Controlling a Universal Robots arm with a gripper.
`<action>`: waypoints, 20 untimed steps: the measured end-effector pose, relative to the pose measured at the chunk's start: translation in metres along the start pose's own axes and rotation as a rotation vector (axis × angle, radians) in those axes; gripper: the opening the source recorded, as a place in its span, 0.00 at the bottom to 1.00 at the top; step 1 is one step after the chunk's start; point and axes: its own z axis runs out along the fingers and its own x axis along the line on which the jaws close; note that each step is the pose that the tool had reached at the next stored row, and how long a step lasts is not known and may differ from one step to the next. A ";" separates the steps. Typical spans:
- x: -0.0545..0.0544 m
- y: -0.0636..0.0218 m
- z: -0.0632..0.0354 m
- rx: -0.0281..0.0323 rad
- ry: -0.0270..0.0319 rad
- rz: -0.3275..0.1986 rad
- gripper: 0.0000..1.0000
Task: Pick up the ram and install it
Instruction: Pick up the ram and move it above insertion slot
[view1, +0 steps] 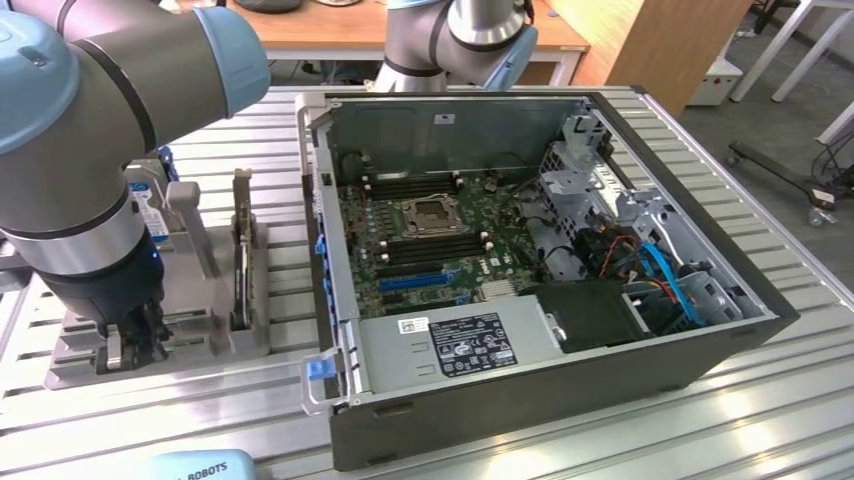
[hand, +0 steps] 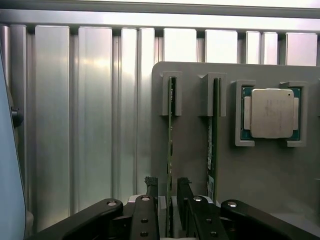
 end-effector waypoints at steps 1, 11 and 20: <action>0.000 0.0000 0.0000 0.0000 -0.0001 0.000 0.30; -0.001 0.0000 0.0000 0.0000 0.0000 0.000 0.28; -0.001 0.0000 0.0001 0.0001 -0.0003 0.000 0.22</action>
